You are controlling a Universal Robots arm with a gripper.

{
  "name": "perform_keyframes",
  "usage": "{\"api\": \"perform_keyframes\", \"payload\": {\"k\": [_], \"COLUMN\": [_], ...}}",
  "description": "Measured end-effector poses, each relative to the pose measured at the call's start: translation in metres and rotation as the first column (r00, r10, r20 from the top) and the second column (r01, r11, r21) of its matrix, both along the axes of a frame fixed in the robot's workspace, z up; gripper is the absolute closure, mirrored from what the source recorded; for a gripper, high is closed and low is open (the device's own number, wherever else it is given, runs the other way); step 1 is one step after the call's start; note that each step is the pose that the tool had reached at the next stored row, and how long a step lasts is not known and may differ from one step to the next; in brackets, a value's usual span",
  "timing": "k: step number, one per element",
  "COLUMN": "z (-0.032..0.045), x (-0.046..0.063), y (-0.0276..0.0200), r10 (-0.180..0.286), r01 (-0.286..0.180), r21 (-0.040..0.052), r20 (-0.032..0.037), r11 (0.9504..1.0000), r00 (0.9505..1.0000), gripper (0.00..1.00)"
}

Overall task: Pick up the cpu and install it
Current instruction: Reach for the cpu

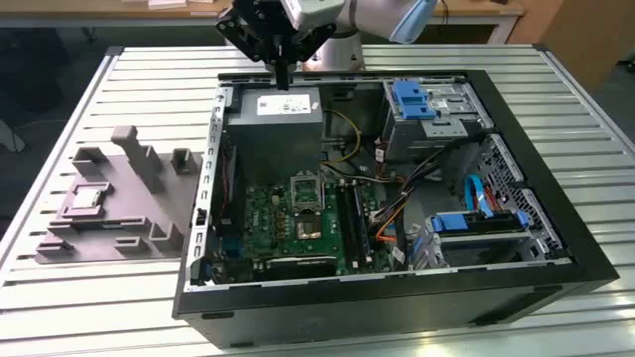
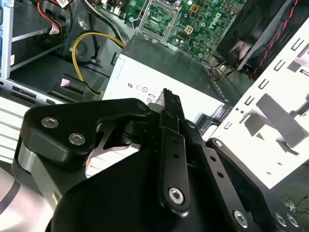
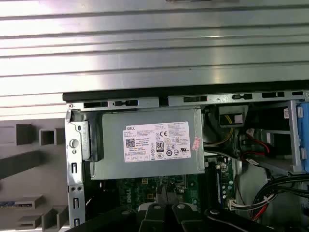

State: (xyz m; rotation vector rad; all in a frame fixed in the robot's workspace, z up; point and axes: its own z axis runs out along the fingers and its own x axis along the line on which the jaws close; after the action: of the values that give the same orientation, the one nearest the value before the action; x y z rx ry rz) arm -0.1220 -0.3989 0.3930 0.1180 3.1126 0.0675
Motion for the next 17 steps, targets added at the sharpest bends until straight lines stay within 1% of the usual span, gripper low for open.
{"api": "perform_keyframes", "payload": {"k": [17], "z": [-0.0002], "x": [-0.0033], "y": [0.0000], "r10": [0.000], "r01": [0.000], "r21": [0.0001], "r20": [0.0001], "r11": [1.0000], "r00": [1.0000], "gripper": [0.89]}}
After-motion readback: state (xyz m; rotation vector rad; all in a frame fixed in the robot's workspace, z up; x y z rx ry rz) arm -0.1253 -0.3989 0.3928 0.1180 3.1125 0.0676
